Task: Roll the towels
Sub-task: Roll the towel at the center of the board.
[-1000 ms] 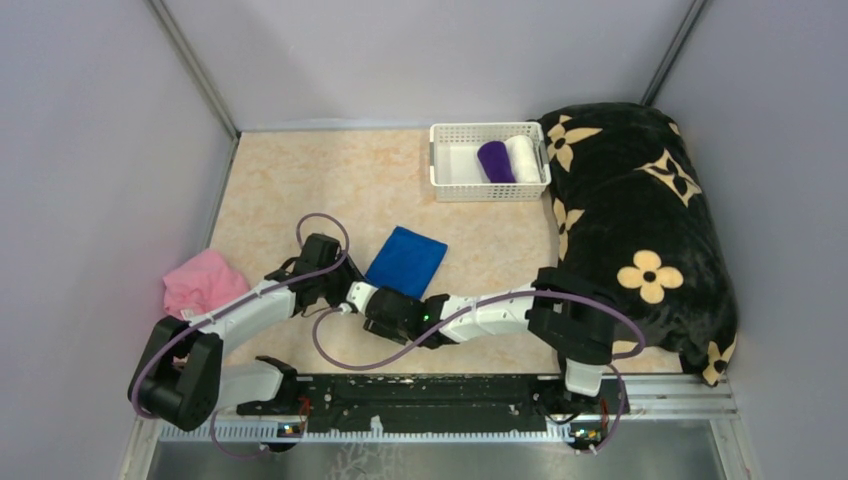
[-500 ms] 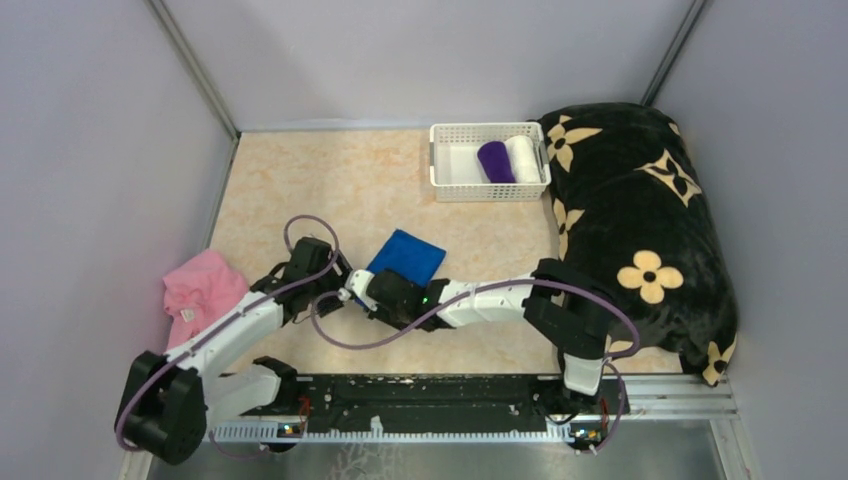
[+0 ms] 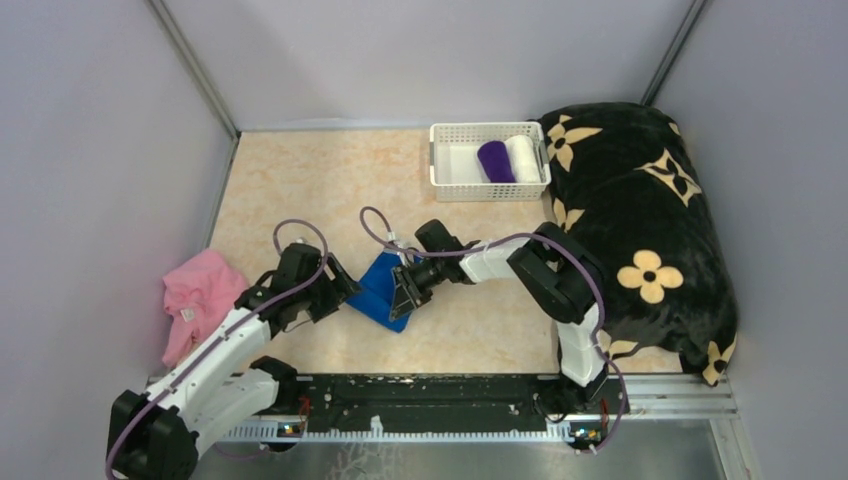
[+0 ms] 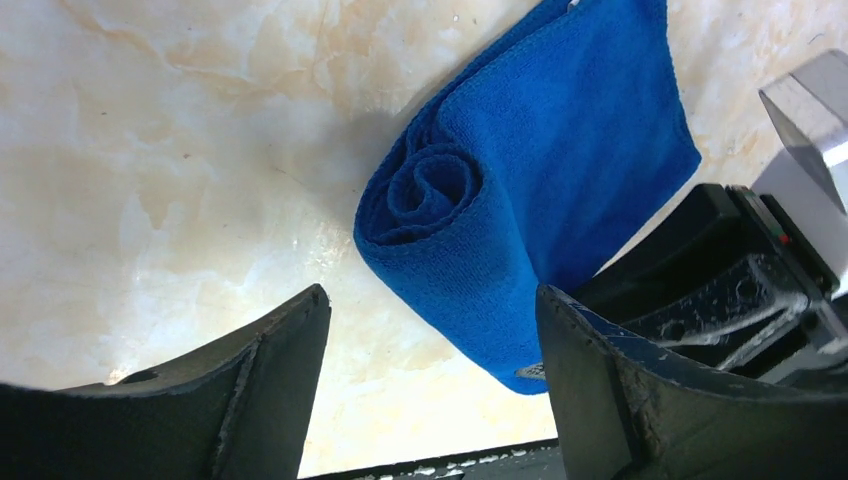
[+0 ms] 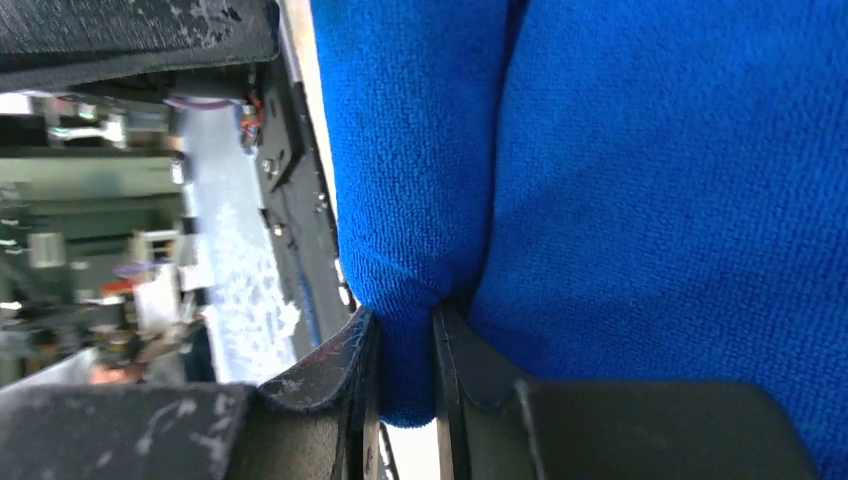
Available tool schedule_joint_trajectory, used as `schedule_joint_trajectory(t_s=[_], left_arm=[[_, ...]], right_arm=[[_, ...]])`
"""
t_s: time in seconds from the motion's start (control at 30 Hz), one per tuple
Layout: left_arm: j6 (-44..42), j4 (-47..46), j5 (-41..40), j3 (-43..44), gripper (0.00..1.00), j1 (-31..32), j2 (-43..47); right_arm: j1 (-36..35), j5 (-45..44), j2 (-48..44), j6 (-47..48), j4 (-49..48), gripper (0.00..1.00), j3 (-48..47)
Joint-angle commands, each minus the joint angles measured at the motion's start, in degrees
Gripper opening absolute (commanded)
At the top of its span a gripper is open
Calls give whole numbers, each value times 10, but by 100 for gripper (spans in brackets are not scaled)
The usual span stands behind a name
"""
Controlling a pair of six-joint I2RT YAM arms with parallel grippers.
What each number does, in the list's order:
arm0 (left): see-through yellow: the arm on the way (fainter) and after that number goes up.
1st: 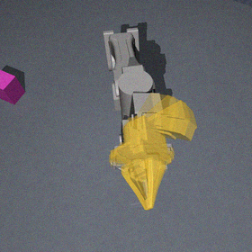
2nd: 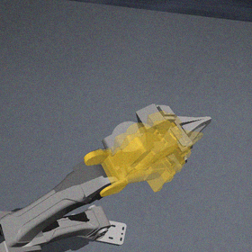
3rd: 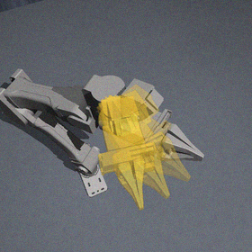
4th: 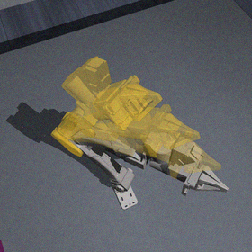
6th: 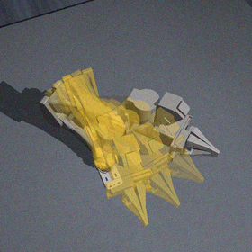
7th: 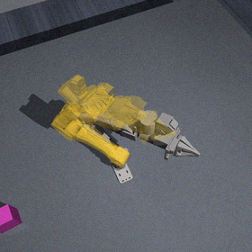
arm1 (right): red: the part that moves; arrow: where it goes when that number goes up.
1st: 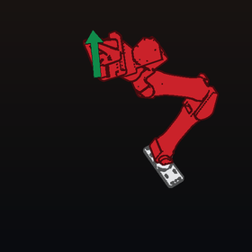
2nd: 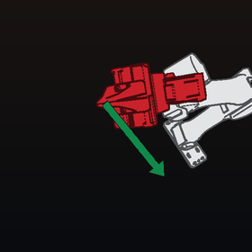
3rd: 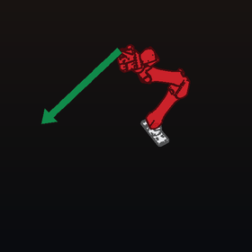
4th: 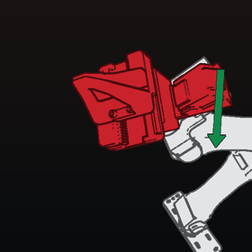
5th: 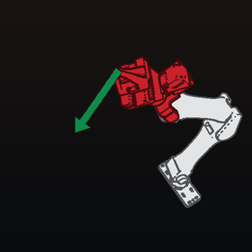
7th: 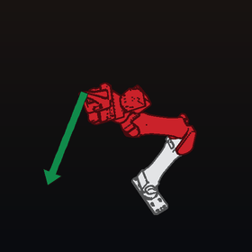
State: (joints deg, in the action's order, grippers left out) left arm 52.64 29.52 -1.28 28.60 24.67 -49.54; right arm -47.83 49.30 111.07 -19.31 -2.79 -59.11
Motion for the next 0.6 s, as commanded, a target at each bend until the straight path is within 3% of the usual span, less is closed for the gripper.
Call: schedule_joint_trajectory(t_s=[0.0, 0.3, 0.43, 0.57], left_arm=[[-1, -43, 29, -2, 79, 2, -40], [-17, -79, 2, 5, 69, 2, -152], [-15, -76, -15, -12, 67, 3, -161], [-12, -82, -15, -23, 65, 3, -179]], right_arm=[[23, 131, 36, -99, -95, 14, 10], [33, 66, 29, -44, 3, 27, -15], [27, -31, -46, 19, 71, 38, -12], [-2, -191, -133, 71, 127, 49, -9]])
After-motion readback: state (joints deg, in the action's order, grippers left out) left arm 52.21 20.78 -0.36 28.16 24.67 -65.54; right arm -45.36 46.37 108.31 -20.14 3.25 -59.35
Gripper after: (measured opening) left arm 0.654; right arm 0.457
